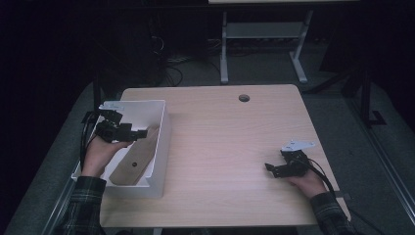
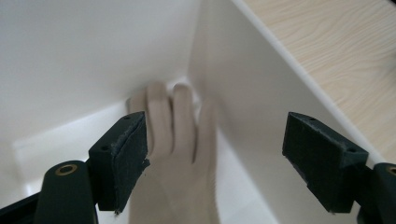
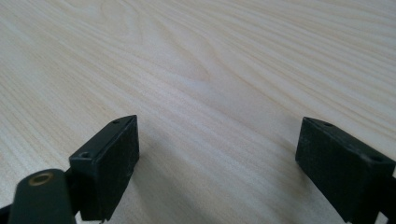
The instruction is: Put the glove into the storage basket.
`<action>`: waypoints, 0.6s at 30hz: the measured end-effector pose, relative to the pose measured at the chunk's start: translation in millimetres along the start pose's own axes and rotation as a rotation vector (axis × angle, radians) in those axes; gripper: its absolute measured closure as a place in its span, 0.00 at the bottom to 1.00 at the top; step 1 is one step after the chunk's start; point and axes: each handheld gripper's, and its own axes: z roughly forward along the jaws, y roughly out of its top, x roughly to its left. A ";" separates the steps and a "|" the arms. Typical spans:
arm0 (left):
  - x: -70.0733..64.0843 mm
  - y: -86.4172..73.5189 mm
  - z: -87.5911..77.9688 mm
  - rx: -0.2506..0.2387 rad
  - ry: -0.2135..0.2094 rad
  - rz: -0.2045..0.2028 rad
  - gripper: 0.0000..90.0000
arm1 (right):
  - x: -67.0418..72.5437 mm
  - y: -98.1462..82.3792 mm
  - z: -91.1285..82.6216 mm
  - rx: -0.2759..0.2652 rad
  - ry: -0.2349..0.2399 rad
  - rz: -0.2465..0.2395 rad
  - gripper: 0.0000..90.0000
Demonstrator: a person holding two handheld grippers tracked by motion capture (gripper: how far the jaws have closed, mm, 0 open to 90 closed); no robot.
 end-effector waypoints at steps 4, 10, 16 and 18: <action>-10.5 12.0 -3.0 -0.022 -0.036 0.017 0.24 | -0.2 0.0 0.1 -0.001 0.000 -0.003 0.14; -29.9 25.8 -1.5 -0.036 -0.076 0.047 0.24 | 0.0 0.0 0.0 0.000 0.000 -0.001 0.14; -55.0 38.2 1.2 -0.063 -0.118 0.072 0.24 | -0.1 0.0 0.1 -0.001 0.000 -0.001 0.14; -62.3 41.3 2.7 -0.068 -0.130 0.079 0.24 | 0.0 0.0 0.1 -0.001 0.000 -0.001 0.14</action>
